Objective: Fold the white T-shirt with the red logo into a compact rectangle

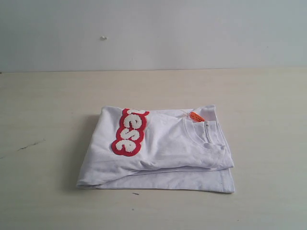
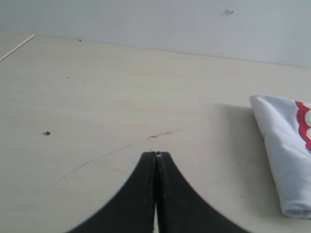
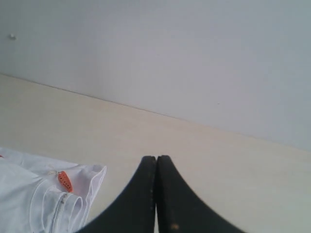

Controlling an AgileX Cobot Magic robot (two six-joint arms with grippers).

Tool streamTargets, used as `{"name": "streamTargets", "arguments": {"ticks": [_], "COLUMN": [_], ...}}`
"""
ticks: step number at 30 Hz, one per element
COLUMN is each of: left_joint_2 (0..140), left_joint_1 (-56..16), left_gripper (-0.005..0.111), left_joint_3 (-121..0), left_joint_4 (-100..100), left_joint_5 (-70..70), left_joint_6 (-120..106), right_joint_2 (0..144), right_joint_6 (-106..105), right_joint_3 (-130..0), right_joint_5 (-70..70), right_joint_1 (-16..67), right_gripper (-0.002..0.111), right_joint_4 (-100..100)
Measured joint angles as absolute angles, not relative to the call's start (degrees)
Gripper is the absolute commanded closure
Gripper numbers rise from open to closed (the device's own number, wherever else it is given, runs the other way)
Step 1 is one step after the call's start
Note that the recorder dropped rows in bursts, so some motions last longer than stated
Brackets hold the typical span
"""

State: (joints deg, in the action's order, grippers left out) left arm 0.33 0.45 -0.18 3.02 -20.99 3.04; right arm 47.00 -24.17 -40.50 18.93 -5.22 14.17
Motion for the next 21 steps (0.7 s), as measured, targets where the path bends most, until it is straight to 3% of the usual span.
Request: {"name": "streamTargets", "arguments": {"ticks": [21], "left_joint_2": [0.3], "left_joint_1": [0.5], "left_gripper": [0.107], "left_joint_3": [-0.2], "left_joint_4": [3.0], "left_joint_5": [-21.0], "left_joint_6": [3.0], "right_joint_2": [30.5], "right_joint_6": [-22.3], "right_joint_3": [-40.5], "right_joint_5": [26.7], "right_joint_1": [-10.8], "right_gripper": [0.108], "right_joint_4": [14.0]}}
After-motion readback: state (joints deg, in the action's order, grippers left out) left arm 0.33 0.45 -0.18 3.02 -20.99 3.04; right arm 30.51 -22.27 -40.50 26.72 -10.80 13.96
